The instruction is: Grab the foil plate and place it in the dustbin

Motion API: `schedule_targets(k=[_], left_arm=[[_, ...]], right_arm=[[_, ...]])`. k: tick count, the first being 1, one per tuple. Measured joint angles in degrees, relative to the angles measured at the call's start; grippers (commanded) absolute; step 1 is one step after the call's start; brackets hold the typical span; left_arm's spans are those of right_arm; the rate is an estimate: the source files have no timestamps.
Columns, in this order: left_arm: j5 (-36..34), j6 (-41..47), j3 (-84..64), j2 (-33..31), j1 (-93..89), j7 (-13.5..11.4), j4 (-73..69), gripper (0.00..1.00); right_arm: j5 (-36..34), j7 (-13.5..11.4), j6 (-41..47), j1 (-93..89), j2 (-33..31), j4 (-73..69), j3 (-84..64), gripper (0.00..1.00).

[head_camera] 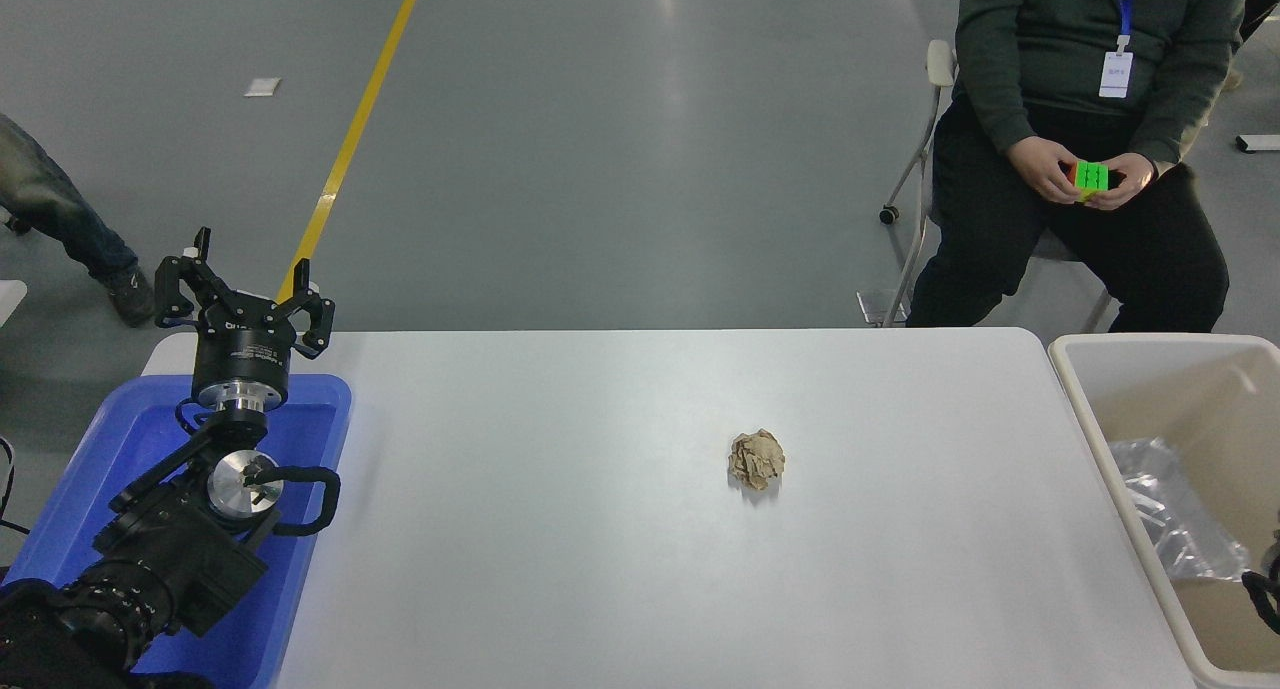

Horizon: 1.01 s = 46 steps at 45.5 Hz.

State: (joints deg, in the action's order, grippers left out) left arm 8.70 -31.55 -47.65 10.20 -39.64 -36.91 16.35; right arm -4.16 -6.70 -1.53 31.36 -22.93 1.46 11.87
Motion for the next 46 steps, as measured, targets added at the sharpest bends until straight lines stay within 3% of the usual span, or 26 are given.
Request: schedule_targets(k=[27,46], left_arm=[[0.01,0.0,0.02,0.0,0.0,0.0,0.0,0.99],[0.0,0.0,0.02,0.0,0.0,0.0,0.0,0.99]], right_arm=[[3.26,0.26,0.61,9.6,-7.07,-5.33,-7.3,1.0],[7.84,0.3,0.43,29.06,-19.2,-28.53,-24.73,1.0]])
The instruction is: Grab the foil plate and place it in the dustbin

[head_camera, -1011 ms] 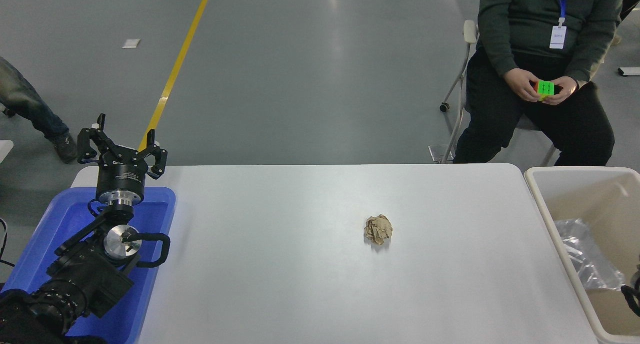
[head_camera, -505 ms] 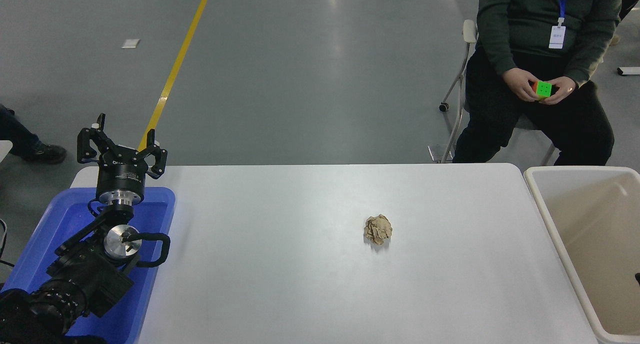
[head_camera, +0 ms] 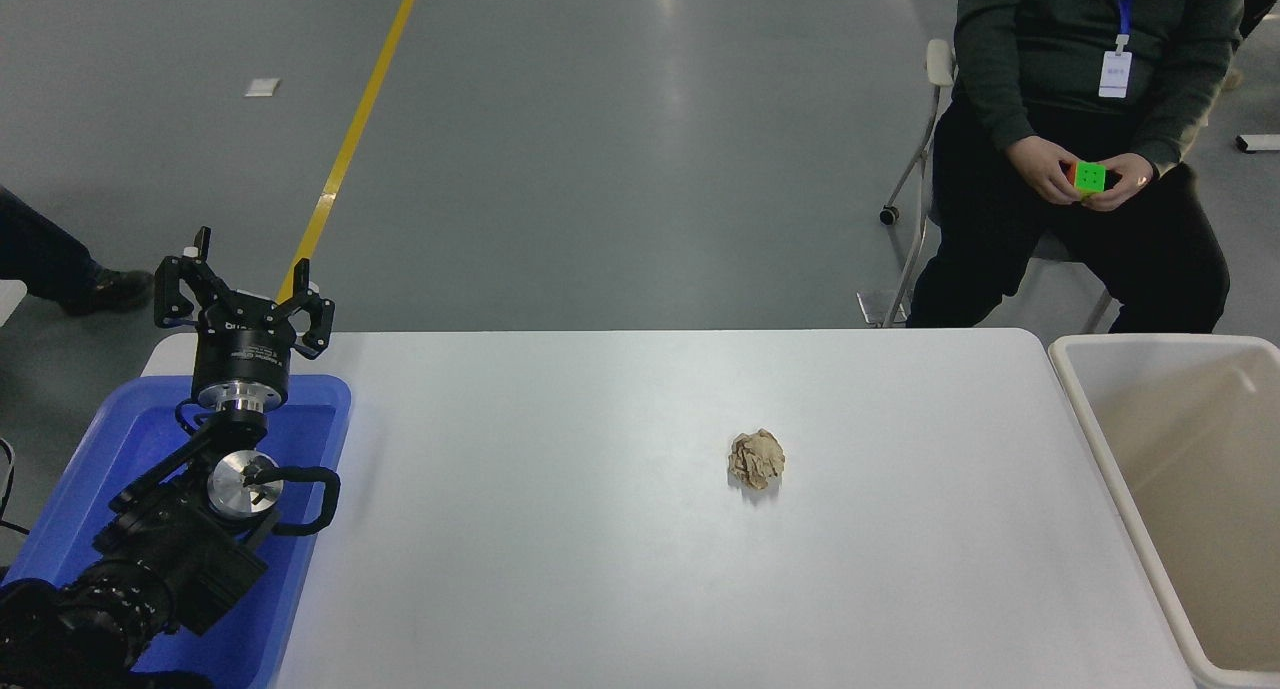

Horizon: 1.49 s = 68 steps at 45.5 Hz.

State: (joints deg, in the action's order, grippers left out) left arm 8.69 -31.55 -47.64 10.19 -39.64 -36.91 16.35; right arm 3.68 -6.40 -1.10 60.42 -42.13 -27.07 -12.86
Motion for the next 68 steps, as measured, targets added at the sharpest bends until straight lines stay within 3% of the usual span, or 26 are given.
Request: schedule_targets(k=[10,18,36,50,68], left_arm=[[0.01,0.0,0.0,0.0,0.0,0.0,0.0,0.99],[0.01,0.0,0.0,0.0,0.0,0.0,0.0,0.99],[-0.04,0.0,0.04,0.0,0.0,0.0,-0.01,0.99],[0.0,0.0,0.06,0.01,0.0,0.0,0.0,0.99],[0.01,0.0,0.08,0.0,0.0,0.0,-0.01,0.99]], right_arm=[[5.09,-0.01,0.3,13.98,-4.6,-16.69,-12.98,1.0],[6.57,-0.01,1.03,24.91,-4.14,-26.6,-24.32,1.0],[9.74,0.07,5.09,46.96,6.02,-43.25,-45.42,1.0],[13.74,0.07,17.26,60.16,10.25,-52.89,-49.12,1.0],[13.56,0.01,28.76,70.41,19.78,-59.9,-49.54,1.0]])
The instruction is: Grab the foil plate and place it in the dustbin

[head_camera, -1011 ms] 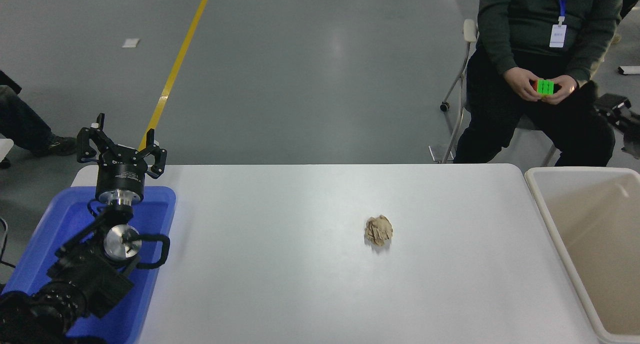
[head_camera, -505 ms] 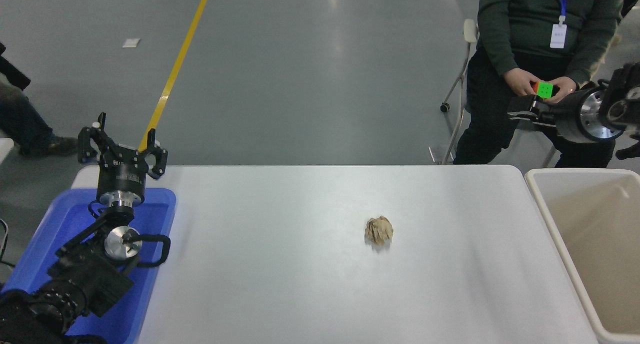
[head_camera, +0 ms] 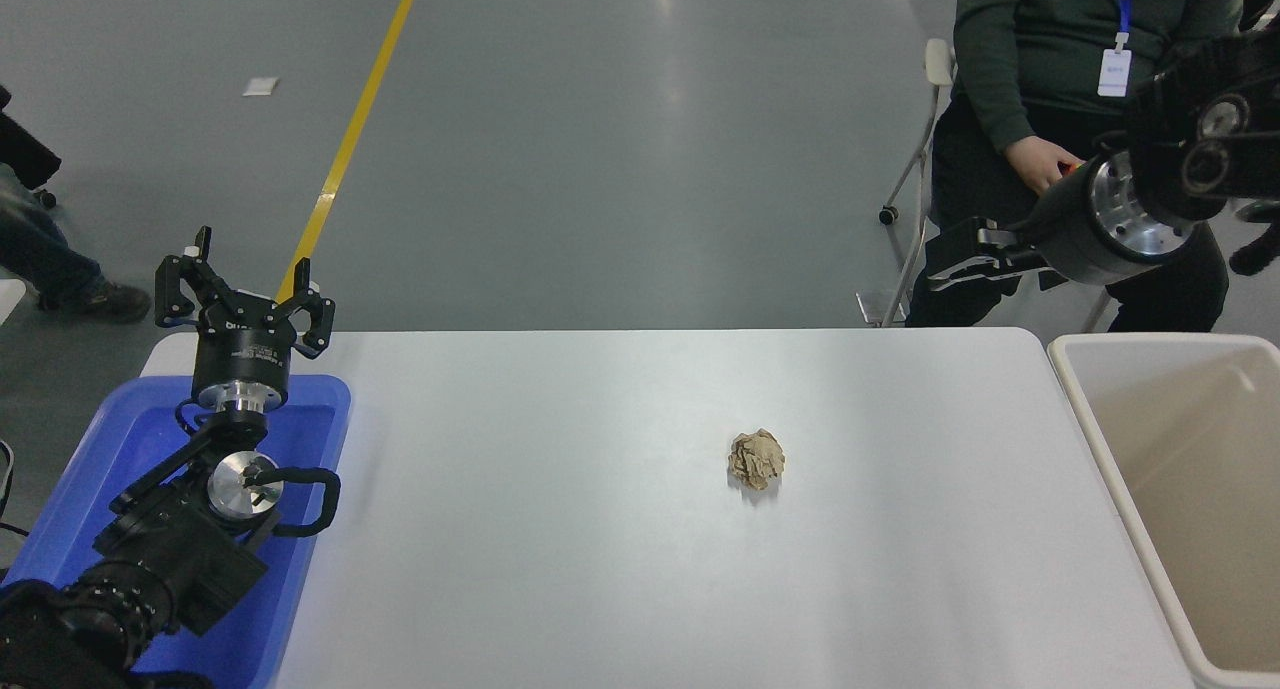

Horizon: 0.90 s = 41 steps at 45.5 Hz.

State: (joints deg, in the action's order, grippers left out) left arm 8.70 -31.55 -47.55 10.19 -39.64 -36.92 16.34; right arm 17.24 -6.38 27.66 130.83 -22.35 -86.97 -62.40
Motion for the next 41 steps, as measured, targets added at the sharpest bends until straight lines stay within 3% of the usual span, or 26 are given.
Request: schedule_targets(k=[22,41], left_arm=[[0.0,0.0,0.01,0.0,0.0,0.0,0.0,0.99],[0.0,0.0,0.0,0.0,0.0,0.0,0.0,0.99]], right_arm=[[-19.02,-0.19,10.36,7.38,17.04,-2.96,-1.89,1.0],[-36.8,-0.21,13.87,10.23,21.63,-2.14,-5.01,1.0]])
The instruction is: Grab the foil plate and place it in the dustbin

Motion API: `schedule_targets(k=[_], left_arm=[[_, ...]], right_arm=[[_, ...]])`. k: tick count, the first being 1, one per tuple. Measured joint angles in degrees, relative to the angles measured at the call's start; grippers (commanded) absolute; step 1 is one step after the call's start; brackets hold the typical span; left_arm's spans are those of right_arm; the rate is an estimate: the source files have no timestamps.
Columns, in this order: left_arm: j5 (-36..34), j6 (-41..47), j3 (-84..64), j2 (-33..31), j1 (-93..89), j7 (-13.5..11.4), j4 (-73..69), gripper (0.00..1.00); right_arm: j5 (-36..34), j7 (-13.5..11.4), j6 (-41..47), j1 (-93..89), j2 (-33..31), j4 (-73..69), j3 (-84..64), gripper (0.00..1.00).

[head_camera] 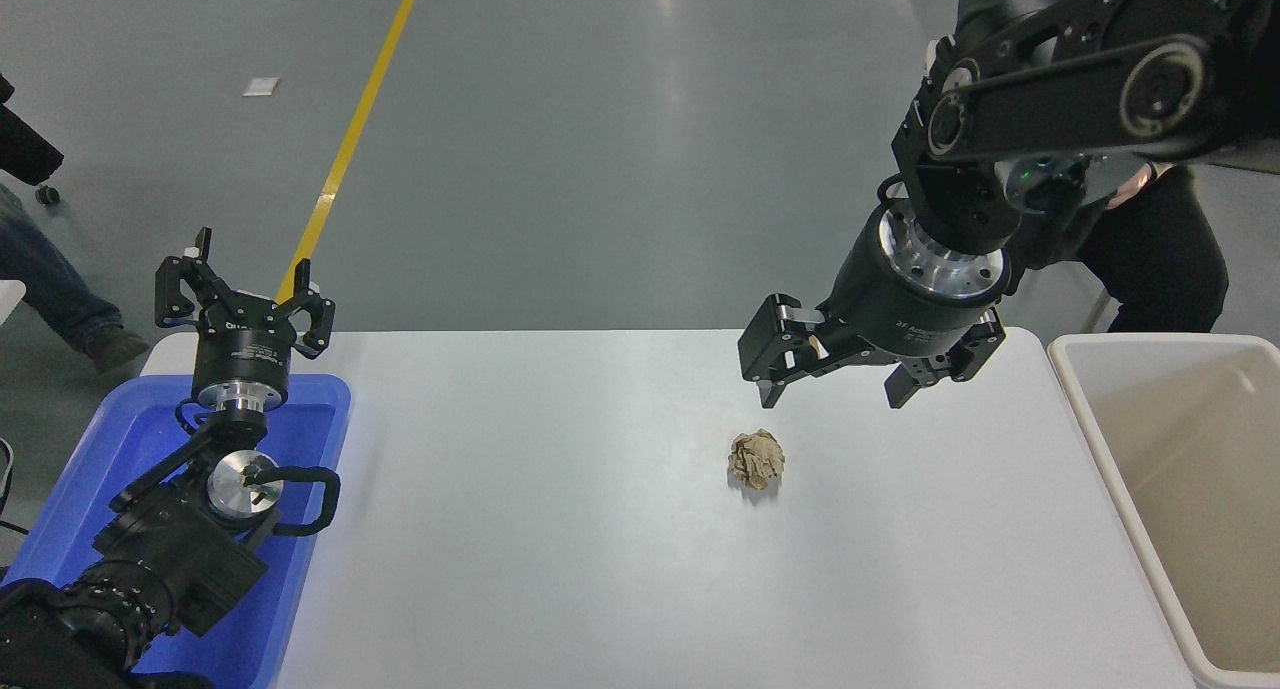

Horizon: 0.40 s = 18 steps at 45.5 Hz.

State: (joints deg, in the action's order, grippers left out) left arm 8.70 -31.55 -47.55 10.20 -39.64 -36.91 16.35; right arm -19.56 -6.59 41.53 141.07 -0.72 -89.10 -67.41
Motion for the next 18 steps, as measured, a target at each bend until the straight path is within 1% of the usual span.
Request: schedule_targets(k=[6,18], left_arm=[[0.0,0.0,0.0,0.0,0.0,0.0,0.0,0.99],[0.0,0.0,0.0,0.0,0.0,0.0,0.0,0.99]], right_arm=[[-1.96,0.04,0.26,0.7,0.34,-0.6,-1.44,1.0],[-3.41,0.08,0.47,1.31,0.61,-1.13,-2.83,1.0]])
